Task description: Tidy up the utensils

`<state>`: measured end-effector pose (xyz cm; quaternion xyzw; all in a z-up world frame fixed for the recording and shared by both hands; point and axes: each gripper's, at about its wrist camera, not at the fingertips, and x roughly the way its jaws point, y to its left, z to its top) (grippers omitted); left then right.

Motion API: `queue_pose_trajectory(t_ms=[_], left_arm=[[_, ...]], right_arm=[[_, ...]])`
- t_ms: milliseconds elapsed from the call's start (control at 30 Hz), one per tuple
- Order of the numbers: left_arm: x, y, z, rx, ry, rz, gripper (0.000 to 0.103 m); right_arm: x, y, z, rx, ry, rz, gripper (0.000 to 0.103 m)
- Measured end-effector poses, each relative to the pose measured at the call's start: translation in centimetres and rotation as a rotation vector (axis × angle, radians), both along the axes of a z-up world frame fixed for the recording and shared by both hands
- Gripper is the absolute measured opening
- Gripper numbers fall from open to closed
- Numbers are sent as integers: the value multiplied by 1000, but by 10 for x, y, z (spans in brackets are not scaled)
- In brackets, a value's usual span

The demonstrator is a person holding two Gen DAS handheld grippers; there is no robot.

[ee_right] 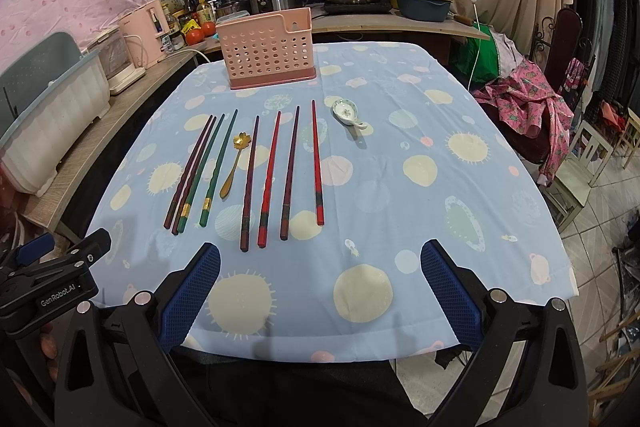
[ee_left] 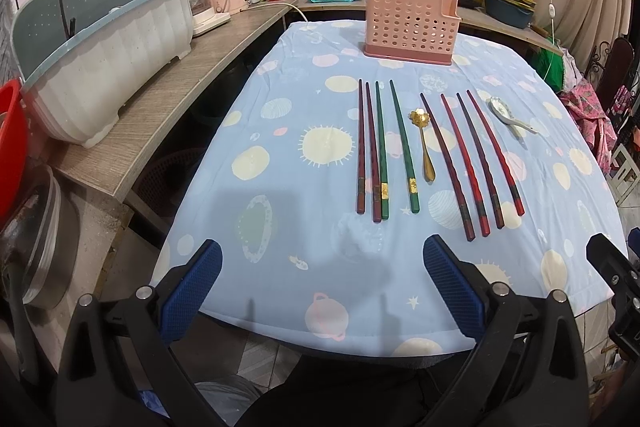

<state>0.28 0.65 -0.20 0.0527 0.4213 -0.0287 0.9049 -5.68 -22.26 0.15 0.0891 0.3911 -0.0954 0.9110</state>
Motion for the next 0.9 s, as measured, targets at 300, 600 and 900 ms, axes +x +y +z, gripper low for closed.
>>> queue_pose_trajectory(t_ms=[300,600,900], left_arm=[[1,0,-1,0,3,2,96],[22,10,-7,-26,48,46,96],[72,13,-39,-32,138,57,96]], right_arm=[[0,0,0,0,0,0,96],[12,-16,-6,27,16,-28,96],[46,-35,-19,39,57,-66,96]])
